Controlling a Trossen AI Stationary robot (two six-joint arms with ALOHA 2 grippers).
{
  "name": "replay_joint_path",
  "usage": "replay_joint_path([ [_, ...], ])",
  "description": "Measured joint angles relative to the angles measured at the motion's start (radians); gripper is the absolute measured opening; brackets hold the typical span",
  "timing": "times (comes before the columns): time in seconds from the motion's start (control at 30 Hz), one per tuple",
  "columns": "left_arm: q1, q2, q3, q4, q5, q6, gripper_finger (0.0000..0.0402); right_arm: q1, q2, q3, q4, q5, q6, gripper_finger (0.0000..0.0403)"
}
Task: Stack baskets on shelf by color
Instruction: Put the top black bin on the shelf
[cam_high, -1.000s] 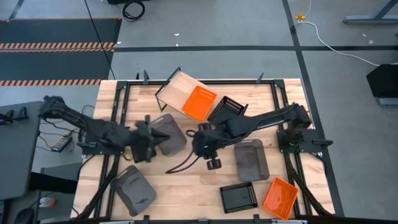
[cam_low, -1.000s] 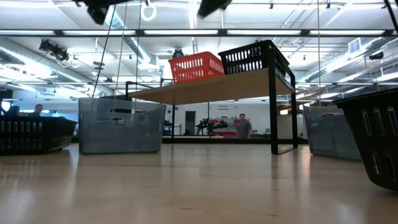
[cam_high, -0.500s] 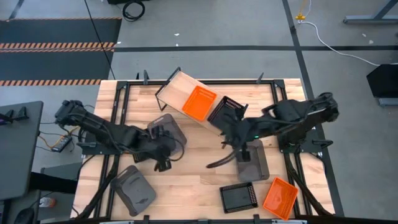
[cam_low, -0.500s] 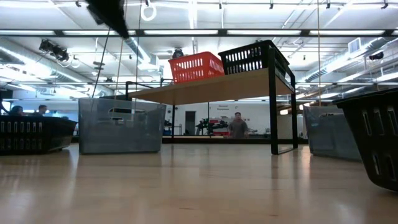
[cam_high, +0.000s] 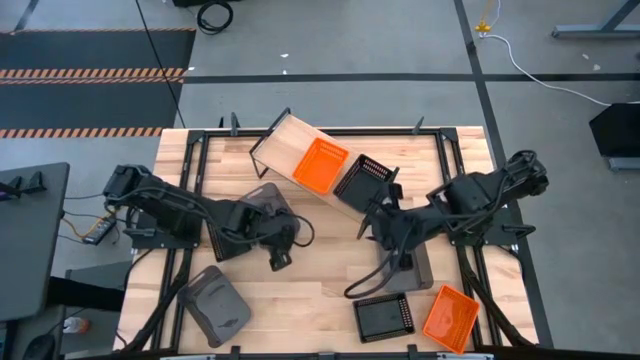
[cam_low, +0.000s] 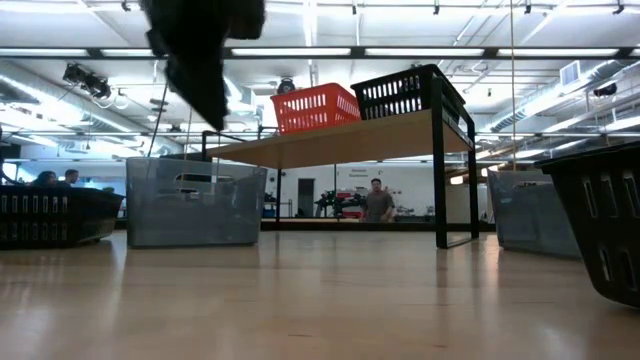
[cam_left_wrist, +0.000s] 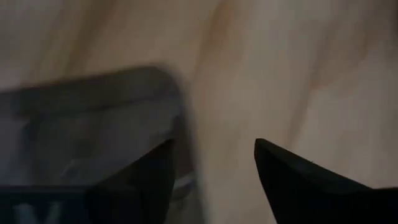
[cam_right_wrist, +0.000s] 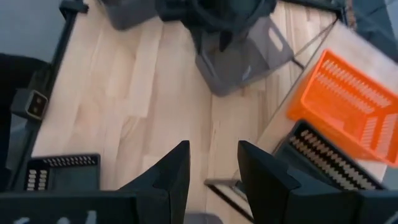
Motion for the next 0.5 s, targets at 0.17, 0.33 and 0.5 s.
replay_joint_path([
  [0.17,0.000,0.065,-0.001,-0.054,0.011,-0.036,0.0232,0.002,-0.003,-0.059,-0.019,0.000,0.043,0.0141],
  [0.33,0.021,0.159,-0.003,-0.083,-0.023,-0.062,0.0230,0.002,-0.013,-0.096,-0.014,0.001,0.059,0.0141],
  [0.5,0.029,0.215,-0.003,-0.076,-0.037,-0.057,0.0229,0.002,-0.016,-0.103,-0.013,0.001,0.070,0.0141],
])
